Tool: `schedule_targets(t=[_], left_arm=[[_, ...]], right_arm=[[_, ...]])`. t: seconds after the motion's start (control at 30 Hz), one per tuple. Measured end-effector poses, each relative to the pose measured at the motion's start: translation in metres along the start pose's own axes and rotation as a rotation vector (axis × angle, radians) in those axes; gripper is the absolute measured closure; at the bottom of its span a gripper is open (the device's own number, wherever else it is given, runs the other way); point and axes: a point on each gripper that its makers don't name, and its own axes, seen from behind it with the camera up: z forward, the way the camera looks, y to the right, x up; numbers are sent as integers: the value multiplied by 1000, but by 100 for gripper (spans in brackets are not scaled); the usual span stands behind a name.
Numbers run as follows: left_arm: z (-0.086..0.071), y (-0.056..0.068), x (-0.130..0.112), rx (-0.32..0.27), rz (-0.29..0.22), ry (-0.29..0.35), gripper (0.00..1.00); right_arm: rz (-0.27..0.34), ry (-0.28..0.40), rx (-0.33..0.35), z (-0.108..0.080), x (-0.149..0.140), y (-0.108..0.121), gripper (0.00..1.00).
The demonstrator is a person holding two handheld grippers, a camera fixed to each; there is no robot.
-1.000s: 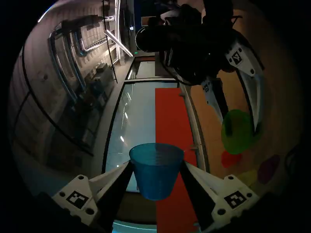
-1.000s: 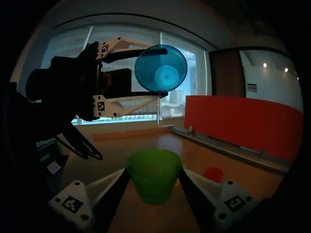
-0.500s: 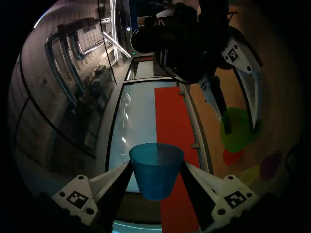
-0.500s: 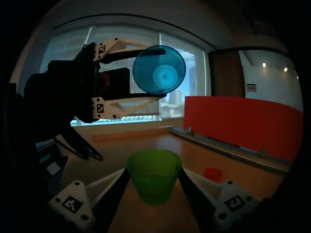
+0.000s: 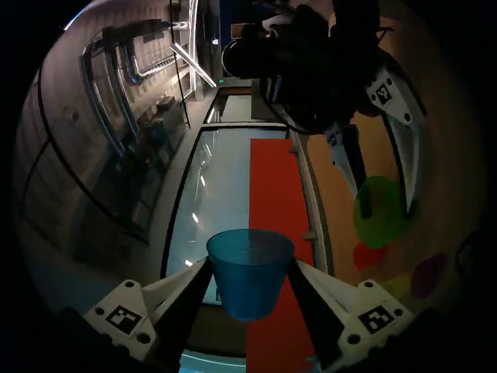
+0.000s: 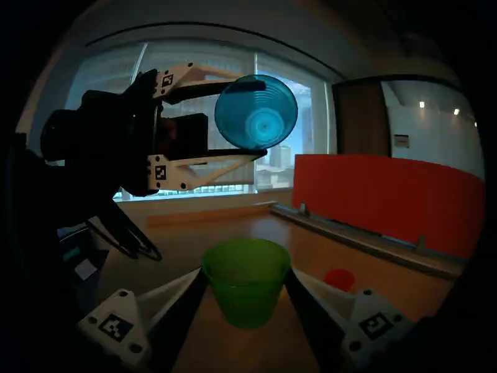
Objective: Pour water
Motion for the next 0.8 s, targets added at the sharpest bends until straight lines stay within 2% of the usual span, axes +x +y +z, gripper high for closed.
schedule_targets(t=[0.17, 0.57, 0.8], left_arm=[[0, 3, -9, -5, -121, -13, 15], [3, 5, -33, -5, -489, -32, 15], [-2, -5, -34, 7, -720, -5, 15]], right_arm=[[3, 2, -9, -3, 0, 2, 10], [8, 13, -14, -8, 6, 3, 10], [8, 14, -18, -9, 5, 3, 10]])
